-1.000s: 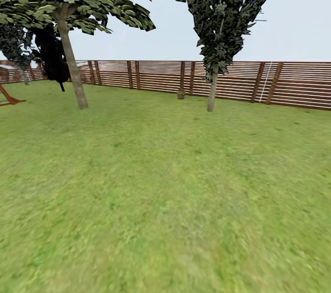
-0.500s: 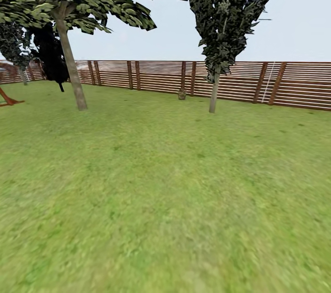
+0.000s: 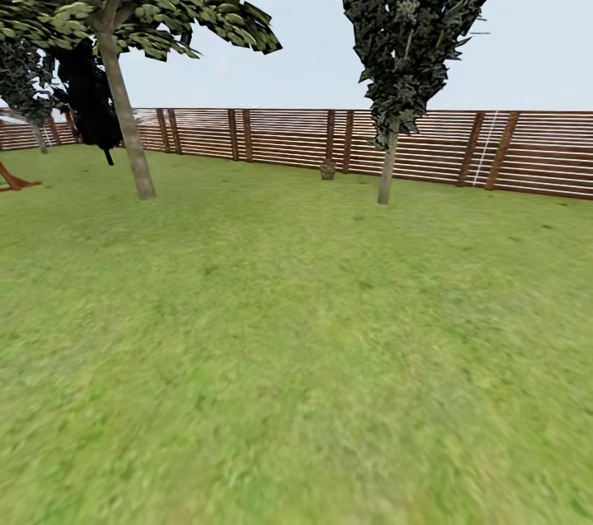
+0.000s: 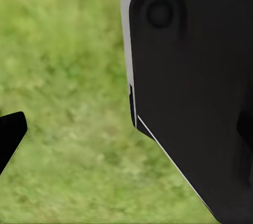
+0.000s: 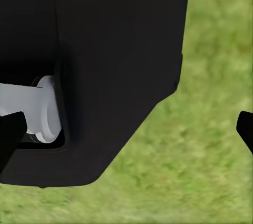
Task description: Take the three Easter eggs out of the wicker basket on the lawn in the garden, then place them on the lawn next to a single tree (choose any tree) so that all three eggs are next to the same tree and none are left in the basket.
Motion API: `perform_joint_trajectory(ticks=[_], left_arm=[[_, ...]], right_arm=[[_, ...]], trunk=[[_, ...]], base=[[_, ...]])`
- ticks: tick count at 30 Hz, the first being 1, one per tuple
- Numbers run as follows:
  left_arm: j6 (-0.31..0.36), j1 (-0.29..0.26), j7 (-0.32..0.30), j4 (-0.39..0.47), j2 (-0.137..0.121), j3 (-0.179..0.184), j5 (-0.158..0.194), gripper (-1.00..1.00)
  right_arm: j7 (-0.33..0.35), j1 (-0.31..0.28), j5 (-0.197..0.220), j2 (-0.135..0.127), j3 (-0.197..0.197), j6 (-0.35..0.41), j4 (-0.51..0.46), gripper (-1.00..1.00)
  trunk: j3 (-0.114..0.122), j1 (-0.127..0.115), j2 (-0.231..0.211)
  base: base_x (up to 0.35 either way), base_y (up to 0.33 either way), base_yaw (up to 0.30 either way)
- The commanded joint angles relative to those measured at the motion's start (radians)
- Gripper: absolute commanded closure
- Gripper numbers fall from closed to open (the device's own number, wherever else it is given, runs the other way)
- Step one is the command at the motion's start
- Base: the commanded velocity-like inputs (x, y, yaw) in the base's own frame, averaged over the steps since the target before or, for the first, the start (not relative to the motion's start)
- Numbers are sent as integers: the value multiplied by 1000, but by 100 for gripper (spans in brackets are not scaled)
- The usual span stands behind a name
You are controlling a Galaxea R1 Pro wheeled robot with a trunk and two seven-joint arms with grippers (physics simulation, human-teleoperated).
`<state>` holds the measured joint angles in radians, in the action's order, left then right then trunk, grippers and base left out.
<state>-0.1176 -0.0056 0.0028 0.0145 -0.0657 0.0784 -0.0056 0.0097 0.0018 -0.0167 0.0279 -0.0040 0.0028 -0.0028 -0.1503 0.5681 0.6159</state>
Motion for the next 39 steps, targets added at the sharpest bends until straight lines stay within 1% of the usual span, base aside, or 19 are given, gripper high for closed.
perform_joint_trajectory(ticks=[1, 39], left_arm=[[-4, -1, 0, -1, 0, 7, -1, -100], [-4, -1, 0, -1, 0, 7, 0, -100]], right_arm=[[1, 0, -2, 0, -1, 0, 0, -100], [1, 0, -2, 0, -1, 0, 0, -100]], trunk=[[-1, 1, 1], [-1, 1, 1]], base=[[261, 89, 0], [233, 89, 0]])
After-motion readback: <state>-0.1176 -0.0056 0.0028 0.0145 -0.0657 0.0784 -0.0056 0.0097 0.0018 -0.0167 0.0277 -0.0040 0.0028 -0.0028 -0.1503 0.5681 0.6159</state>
